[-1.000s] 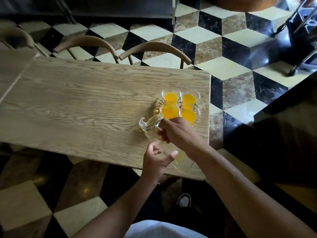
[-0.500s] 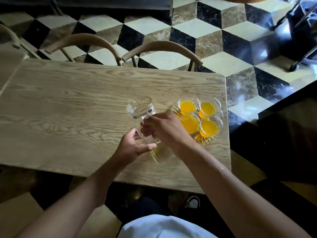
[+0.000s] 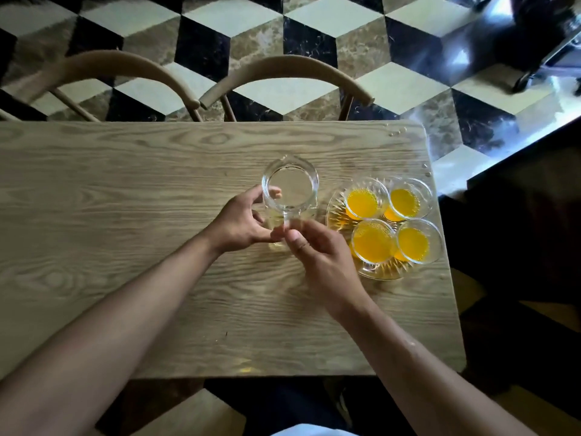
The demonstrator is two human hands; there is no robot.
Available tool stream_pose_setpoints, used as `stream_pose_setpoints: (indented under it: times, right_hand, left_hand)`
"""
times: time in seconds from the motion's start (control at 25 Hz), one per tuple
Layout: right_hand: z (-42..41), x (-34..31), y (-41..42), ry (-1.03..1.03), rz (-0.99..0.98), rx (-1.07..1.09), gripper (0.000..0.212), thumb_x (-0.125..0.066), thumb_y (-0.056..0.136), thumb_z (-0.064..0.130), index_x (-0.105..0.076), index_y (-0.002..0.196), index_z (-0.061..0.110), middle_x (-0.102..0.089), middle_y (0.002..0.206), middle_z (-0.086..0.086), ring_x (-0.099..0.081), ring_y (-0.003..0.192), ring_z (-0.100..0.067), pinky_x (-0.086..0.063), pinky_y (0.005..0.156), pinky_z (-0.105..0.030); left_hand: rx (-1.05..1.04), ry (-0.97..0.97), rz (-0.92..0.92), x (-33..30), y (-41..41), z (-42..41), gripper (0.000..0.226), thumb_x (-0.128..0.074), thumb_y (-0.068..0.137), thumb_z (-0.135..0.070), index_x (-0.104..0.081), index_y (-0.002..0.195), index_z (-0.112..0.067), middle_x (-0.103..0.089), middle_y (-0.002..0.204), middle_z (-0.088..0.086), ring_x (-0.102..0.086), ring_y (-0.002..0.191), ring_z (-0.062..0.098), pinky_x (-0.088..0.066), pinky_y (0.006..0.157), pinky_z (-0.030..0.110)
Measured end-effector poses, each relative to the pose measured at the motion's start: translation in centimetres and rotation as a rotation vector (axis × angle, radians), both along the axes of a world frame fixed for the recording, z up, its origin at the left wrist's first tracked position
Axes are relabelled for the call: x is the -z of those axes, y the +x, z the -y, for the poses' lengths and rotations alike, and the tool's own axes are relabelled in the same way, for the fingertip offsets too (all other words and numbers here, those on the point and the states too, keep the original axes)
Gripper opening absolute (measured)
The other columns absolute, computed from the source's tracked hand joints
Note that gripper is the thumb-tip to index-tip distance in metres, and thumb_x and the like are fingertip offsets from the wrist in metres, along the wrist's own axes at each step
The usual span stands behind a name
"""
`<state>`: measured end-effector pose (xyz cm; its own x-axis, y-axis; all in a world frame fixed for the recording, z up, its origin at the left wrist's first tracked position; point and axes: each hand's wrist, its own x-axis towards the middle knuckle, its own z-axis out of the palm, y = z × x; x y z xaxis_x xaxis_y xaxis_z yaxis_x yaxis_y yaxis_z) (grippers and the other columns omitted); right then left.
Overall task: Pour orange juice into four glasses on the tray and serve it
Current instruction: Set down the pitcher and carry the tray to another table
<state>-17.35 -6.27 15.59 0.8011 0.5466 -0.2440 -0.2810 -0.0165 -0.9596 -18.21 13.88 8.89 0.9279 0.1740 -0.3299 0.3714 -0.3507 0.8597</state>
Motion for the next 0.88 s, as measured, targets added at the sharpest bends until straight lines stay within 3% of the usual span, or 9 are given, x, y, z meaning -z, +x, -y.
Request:
stream_pose_setpoints:
  times: [0.08, 0.2, 0.44, 0.68, 0.88]
  right_hand:
    - [0.2, 0.8, -0.4, 0.019, 0.006, 0.012, 0.017, -0.055, 0.1, -0.001, -0.067, 0.108, -0.009, -0.074, 0.105, -0.018, -0.069, 0.101, -0.015, -0.051, 0.087, -0.022]
    - [0.2, 1.3, -0.4, 0.037, 0.028, 0.012, 0.017, -0.055, 0.1, -0.002, -0.066, 0.11, -0.01, -0.073, 0.104, -0.013, -0.068, 0.101, -0.012, -0.049, 0.087, -0.02]
    - [-0.1, 1.1, -0.4, 0.062, 0.033, 0.009, 0.016, -0.055, 0.099, -0.002, -0.066, 0.108, -0.011, -0.071, 0.102, -0.011, -0.066, 0.1, -0.011, -0.048, 0.088, -0.021]
    - [-0.2, 0.6, -0.4, 0.059, 0.001, 0.007, 0.017, -0.052, 0.1, -0.005, -0.065, 0.107, -0.013, -0.07, 0.104, -0.015, -0.066, 0.102, -0.013, -0.049, 0.09, -0.023]
    - [-0.2, 0.2, -0.6, 0.005, -0.058, 0.04, 0.021, -0.058, 0.099, 0.001, -0.069, 0.114, -0.008, -0.073, 0.114, -0.014, -0.068, 0.111, -0.016, -0.052, 0.09, -0.024]
  left_hand:
    - [0.048, 0.035, 0.011, 0.5, 0.3, -0.3, 0.089, -0.103, 0.059, -0.025, -0.059, 0.136, -0.023, -0.067, 0.131, -0.003, -0.072, 0.102, 0.033, -0.056, 0.097, 0.049]
    - [0.072, 0.074, 0.044, 1.0, 0.6, -0.5, 0.088, -0.101, 0.062, -0.015, -0.059, 0.139, -0.015, -0.066, 0.131, -0.002, -0.069, 0.114, 0.017, -0.055, 0.1, 0.038]
    - [0.074, 0.093, 0.077, 1.1, 0.6, -0.9, 0.087, -0.101, 0.063, -0.013, -0.059, 0.139, -0.012, -0.066, 0.133, 0.002, -0.064, 0.127, 0.019, -0.055, 0.103, 0.047]
    - [0.1, 0.069, 0.076, 1.2, 0.4, -0.9, 0.089, -0.102, 0.062, -0.021, -0.058, 0.14, -0.015, -0.066, 0.132, -0.003, -0.063, 0.126, 0.012, -0.054, 0.108, 0.041]
    - [0.097, 0.007, 0.065, 0.8, 0.1, -0.5, 0.102, -0.09, 0.056, -0.051, -0.05, 0.145, -0.022, -0.061, 0.141, -0.002, -0.056, 0.138, 0.012, -0.041, 0.12, 0.032]
